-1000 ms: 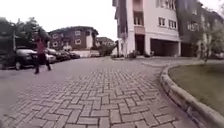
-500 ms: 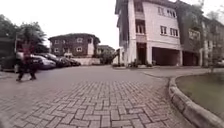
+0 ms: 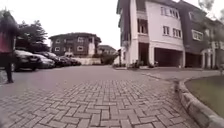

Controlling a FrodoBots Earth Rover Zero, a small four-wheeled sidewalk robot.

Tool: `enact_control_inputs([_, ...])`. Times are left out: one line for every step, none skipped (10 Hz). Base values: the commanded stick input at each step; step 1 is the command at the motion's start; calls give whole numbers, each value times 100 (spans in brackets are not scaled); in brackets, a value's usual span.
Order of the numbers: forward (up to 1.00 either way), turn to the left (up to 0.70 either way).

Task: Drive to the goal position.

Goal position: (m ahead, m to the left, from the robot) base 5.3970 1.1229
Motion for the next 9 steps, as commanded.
enact_control_inputs([70,0])
enact_control_inputs([70,0])
enact_control_inputs([70,0])
enact_control_inputs([70,0])
enact_control_inputs([70,0])
enact_control_inputs([70,0])
enact_control_inputs([70,0])
enact_control_inputs([70,0])
enact_control_inputs([70,0])
